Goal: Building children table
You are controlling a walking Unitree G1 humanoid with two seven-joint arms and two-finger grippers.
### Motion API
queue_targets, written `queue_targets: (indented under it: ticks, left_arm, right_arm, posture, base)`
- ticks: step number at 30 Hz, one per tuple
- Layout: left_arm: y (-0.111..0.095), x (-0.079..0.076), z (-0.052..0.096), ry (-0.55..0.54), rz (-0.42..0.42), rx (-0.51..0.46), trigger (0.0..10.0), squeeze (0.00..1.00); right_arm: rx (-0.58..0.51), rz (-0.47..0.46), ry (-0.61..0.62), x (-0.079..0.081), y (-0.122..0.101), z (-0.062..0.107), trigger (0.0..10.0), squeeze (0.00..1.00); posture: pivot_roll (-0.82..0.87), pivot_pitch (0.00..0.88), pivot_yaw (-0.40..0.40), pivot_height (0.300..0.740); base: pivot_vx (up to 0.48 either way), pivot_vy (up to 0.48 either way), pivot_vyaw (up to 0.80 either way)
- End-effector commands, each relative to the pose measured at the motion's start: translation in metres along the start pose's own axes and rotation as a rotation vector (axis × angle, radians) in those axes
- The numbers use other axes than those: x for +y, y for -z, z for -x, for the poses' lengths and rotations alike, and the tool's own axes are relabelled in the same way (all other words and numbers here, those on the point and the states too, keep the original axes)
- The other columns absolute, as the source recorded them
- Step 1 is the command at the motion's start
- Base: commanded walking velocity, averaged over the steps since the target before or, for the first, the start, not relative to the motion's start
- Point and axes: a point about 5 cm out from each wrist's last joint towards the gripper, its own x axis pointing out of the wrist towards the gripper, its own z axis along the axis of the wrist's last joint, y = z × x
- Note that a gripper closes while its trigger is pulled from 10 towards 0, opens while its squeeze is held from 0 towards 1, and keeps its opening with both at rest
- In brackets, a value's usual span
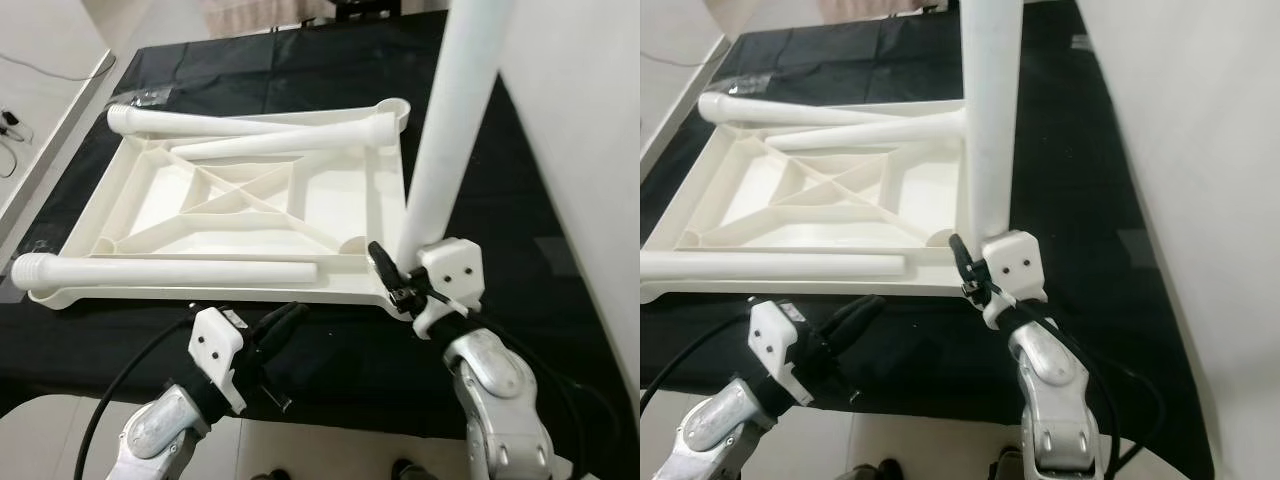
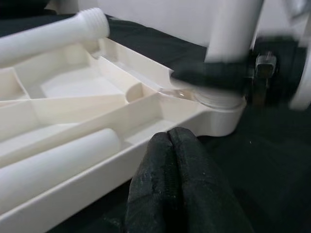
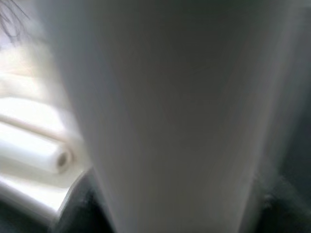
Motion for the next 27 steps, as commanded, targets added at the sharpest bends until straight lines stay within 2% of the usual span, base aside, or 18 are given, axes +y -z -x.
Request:
queue_targets:
  ticks: [1, 2, 3, 4, 5, 6, 7, 8, 9, 10, 12, 13, 18, 19, 24, 27]
  left_arm:
    - [0.008, 0.001, 0.003, -0.006, 0.007, 0.036, 10.0, 0.0]
    - [0.008, 0.001, 0.003, -0.006, 0.007, 0.036, 10.0, 0.0]
    - [0.009, 0.001, 0.002, -0.004, 0.008, 0.038, 10.0, 0.0]
    - [0.01, 0.001, 0.002, -0.002, 0.01, 0.038, 10.0, 0.0]
    - [0.011, 0.001, 0.001, 0.001, 0.012, 0.039, 10.0, 0.0]
    - [0.011, 0.001, 0.001, 0.001, 0.012, 0.039, 10.0, 0.0]
    - [0.011, 0.0, 0.0, 0.009, 0.012, 0.041, 10.0, 0.0]
    - [0.012, -0.001, -0.001, 0.015, 0.011, 0.044, 10.0, 0.0]
    - [0.012, -0.001, -0.001, 0.015, 0.011, 0.044, 10.0, 0.0]
    - [0.013, -0.001, -0.001, 0.02, 0.01, 0.047, 10.0, 0.0]
    - [0.013, -0.002, -0.001, 0.023, 0.01, 0.048, 10.0, 0.0]
    - [0.014, -0.002, -0.001, 0.025, 0.01, 0.051, 10.0, 0.0]
    - [0.014, -0.004, -0.001, 0.028, 0.011, 0.054, 10.0, 0.0]
    - [0.014, -0.005, -0.001, 0.029, 0.012, 0.055, 10.0, 0.0]
    - [0.015, -0.005, -0.001, 0.031, 0.015, 0.057, 10.0, 0.0]
    - [0.015, -0.005, -0.002, 0.033, 0.02, 0.055, 10.0, 0.0]
  right_arm:
    - [0.022, -0.108, -0.17, 0.008, 0.001, -0.006, 10.0, 1.0]
    - [0.022, -0.108, -0.17, 0.008, 0.001, -0.006, 10.0, 1.0]
    - [-0.014, -0.084, -0.297, 0.006, -0.008, -0.008, 10.0, 1.0]
    - [-0.03, -0.059, -0.373, 0.004, -0.013, -0.009, 10.0, 1.0]
    - [-0.038, -0.024, -0.452, -0.002, -0.016, -0.01, 10.0, 0.45]
    - [-0.038, -0.024, -0.452, -0.002, -0.016, -0.01, 10.0, 0.45]
    - [-0.037, 0.027, -0.518, -0.012, -0.018, -0.014, 10.0, 0.0]
    - [-0.033, 0.052, -0.572, -0.019, -0.019, -0.016, 10.0, 0.0]
    - [-0.033, 0.052, -0.572, -0.019, -0.019, -0.016, 10.0, 0.0]
    - [-0.03, 0.078, -0.634, -0.026, -0.021, -0.02, 10.0, 0.0]
    - [-0.028, 0.082, -0.677, -0.031, -0.023, -0.023, 10.0, 0.0]
    - [-0.035, 0.075, -0.719, -0.036, -0.027, -0.03, 10.0, 0.0]
    - [-0.042, 0.037, -0.766, -0.047, -0.035, -0.042, 10.0, 0.0]
    - [-0.032, 0.028, -0.785, -0.051, -0.035, -0.045, 0.0, 0.0]
    - [-0.008, 0.025, -0.871, -0.063, -0.033, -0.05, 0.0, 0.0]
    - [-0.003, 0.028, -0.881, -0.067, -0.032, -0.05, 0.0, 0.0]
  posture:
    - [0.08, 0.284, 0.103, 0.74]
    - [0.08, 0.284, 0.103, 0.74]
    - [0.08, 0.281, 0.102, 0.74]
    - [0.08, 0.281, 0.102, 0.74]
    - [0.08, 0.277, 0.104, 0.74]
    - [0.08, 0.277, 0.104, 0.74]
    - [0.09, 0.275, 0.101, 0.74]
    - [0.09, 0.274, 0.1, 0.74]
    - [0.09, 0.274, 0.1, 0.74]
    - [0.1, 0.271, 0.1, 0.74]
    - [0.1, 0.271, 0.1, 0.74]
    - [0.11, 0.269, 0.099, 0.74]
    - [0.12, 0.271, 0.1, 0.74]
    - [0.12, 0.271, 0.098, 0.74]
    - [0.12, 0.275, 0.098, 0.74]
    - [0.1, 0.291, 0.095, 0.74]
  base:
    - [0.0, 0.0, 0.0]
    - [0.0, 0.0, 0.0]
    - [0.0, 0.0, 0.0]
    - [0.0, 0.0, 0.0]
    - [0.0, 0.0, 0.0]
    - [0.0, 0.0, 0.0]
    - [0.0, 0.0, 0.0]
    - [0.0, 0.0, 0.0]
    - [0.0, 0.0, 0.0]
    - [0.0, 0.0, 0.0]
    - [0.0, 0.0, 0.0]
    - [0.0, 0.0, 0.0]
    - [0.0, 0.0, 0.0]
    - [0.0, 0.0, 0.0]
    - [0.0, 0.0, 0.0]
    - [0.0, 0.0, 0.0]
